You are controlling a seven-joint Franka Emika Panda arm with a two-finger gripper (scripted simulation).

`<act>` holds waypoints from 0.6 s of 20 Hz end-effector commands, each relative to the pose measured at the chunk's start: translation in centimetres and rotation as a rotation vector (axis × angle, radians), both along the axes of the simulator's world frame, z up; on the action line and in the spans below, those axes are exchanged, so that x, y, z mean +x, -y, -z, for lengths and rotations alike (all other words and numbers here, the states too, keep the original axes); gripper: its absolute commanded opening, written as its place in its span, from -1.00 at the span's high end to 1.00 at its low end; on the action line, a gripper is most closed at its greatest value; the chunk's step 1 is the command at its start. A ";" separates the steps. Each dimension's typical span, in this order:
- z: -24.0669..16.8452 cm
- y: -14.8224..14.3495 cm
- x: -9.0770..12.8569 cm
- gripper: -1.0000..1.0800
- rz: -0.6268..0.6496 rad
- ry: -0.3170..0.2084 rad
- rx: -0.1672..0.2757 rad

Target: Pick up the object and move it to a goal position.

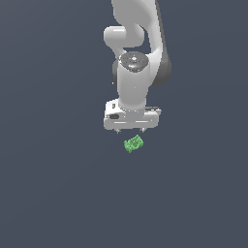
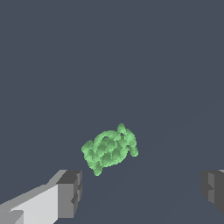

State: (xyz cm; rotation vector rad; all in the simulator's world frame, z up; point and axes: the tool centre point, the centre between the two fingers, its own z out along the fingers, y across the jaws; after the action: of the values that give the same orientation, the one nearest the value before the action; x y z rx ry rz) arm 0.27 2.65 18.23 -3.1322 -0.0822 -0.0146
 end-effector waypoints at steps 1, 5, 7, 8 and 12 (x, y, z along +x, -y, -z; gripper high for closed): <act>0.0 0.0 0.0 -0.92 0.000 0.000 0.000; 0.3 0.7 -0.1 -0.92 0.022 -0.004 0.000; 0.6 1.5 -0.3 -0.92 0.048 -0.009 -0.001; 0.8 1.9 -0.4 -0.92 0.059 -0.011 -0.001; 1.1 2.6 -0.5 -0.92 0.080 -0.015 -0.002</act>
State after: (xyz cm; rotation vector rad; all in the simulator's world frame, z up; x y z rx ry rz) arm -0.19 0.21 17.24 -3.1350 0.0335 0.0076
